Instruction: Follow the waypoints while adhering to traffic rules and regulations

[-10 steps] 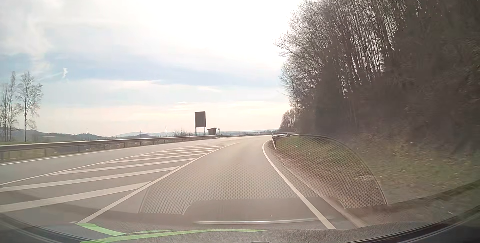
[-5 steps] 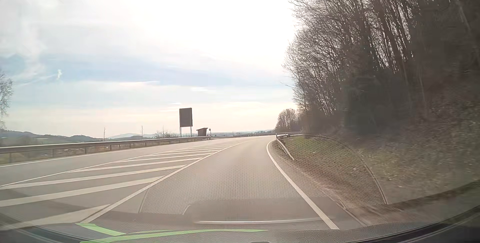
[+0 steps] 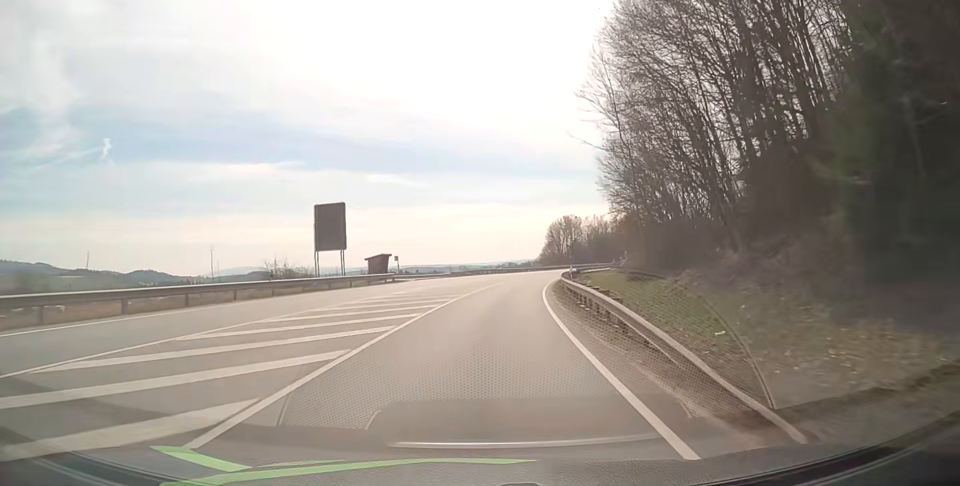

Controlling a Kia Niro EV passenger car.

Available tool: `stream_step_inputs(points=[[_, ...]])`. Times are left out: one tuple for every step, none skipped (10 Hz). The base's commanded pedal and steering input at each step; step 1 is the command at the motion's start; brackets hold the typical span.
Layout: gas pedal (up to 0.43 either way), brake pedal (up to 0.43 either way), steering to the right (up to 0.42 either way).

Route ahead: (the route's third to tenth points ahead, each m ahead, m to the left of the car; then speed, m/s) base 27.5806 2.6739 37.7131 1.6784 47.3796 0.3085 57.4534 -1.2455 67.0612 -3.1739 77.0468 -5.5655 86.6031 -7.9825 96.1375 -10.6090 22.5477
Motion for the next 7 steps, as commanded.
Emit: stream_step_inputs(points=[[0.150, 0.000, 0.014], [0.150, 0.000, 0.016], [0.150, 0.000, 0.016], [0.150, 0.000, 0.018], [0.150, 0.000, 0.018], [0.150, 0.000, 0.019], [0.150, 0.000, 0.019]])
